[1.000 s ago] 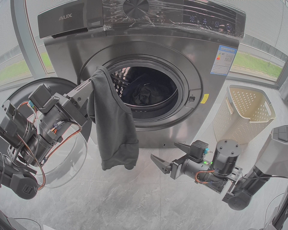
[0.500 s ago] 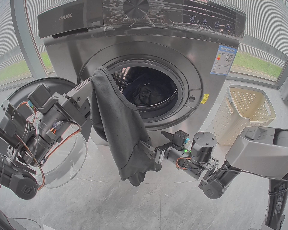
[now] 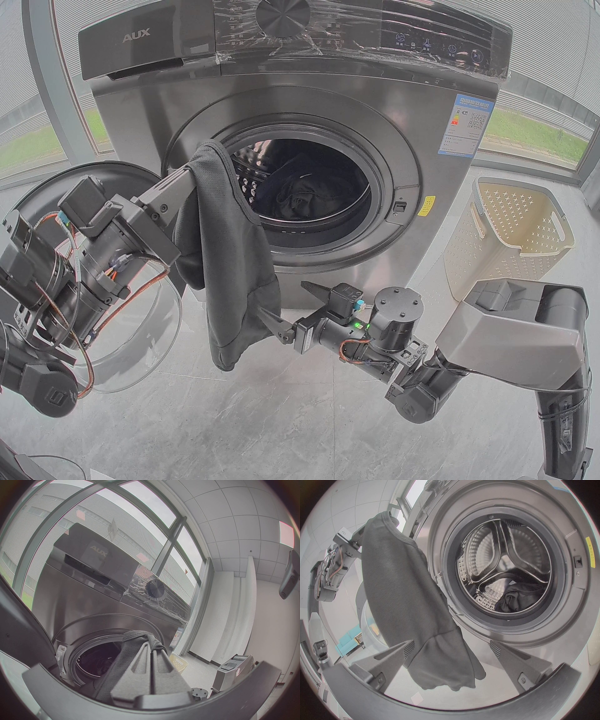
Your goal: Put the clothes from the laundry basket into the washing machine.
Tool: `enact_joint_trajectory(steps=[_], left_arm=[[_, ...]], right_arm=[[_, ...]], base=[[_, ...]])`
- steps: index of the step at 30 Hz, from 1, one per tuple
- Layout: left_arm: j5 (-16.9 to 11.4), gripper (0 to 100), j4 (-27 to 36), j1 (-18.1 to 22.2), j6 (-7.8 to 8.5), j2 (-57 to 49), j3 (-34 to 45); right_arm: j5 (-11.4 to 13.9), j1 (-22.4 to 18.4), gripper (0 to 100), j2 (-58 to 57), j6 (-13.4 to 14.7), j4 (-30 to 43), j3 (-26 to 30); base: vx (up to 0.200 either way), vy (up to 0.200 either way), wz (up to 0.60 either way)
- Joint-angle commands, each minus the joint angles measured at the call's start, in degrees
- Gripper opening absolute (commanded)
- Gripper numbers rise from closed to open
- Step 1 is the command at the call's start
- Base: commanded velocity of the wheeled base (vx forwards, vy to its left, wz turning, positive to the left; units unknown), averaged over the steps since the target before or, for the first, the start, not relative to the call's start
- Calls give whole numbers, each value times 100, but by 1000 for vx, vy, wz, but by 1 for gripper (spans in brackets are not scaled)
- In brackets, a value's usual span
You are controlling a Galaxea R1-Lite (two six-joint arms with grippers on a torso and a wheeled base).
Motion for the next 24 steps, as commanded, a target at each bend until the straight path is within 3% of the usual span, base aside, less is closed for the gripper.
enact_joint_trajectory(steps=[1, 9, 16, 17, 24], left_arm=[[-1, 0, -23, -5, -1, 15, 0], [-1, 0, -23, -5, -1, 15, 9], [-10, 0, -23, -5, -1, 15, 18], [-1, 0, -23, -5, -1, 24, 18], [8, 0, -23, 48, -1, 50, 35]], right_arm=[[14, 53, 100, 145, 1, -3, -137], [-3, -9, 100, 364, 1, 6, -611], [-21, 9, 100, 364, -7, -100, -559], [-21, 35, 0, 355, -7, -161, -550], [-21, 9, 0, -5, 1, -205, -313]], base=[[0, 0, 0], [0, 0, 0], [0, 0, 0], [0, 0, 0], [0, 0, 0]])
